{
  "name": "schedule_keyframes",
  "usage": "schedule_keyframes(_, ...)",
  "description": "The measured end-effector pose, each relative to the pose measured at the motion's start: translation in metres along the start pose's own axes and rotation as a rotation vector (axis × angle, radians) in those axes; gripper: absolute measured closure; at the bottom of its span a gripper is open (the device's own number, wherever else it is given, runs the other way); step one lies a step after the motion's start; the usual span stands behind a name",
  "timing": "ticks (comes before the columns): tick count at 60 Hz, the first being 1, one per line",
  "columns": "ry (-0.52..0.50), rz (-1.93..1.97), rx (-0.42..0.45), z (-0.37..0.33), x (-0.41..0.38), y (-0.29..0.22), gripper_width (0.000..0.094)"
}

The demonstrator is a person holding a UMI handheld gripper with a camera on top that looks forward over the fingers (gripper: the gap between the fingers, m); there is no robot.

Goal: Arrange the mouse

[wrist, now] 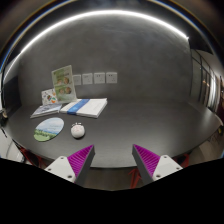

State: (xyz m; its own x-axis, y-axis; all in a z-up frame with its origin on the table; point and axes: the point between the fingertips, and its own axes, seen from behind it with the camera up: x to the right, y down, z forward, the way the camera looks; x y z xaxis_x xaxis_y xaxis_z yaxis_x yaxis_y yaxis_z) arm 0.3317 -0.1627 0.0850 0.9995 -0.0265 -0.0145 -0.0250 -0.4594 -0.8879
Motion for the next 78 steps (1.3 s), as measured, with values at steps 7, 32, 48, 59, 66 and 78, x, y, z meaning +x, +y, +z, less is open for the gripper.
schedule_keyframes(7, -0.019, 0.000, -0.006, 0.003, -0.003, 0.002, 0.0116)
schedule_keyframes(32, -0.184, -0.040, -0.045, 0.064, -0.110, 0.024, 0.0114)
schedule_keyframes(48, -0.074, -0.053, -0.080, 0.154, -0.145, 0.026, 0.0116)
schedule_keyframes(59, -0.052, -0.011, -0.102, 0.195, -0.150, 0.011, 0.0104)
schedule_keyframes(66, -0.038, -0.004, -0.117, 0.215, -0.148, 0.002, 0.0112)
schedule_keyframes(78, -0.022, 0.024, -0.122, 0.227, -0.141, -0.005, 0.0372)
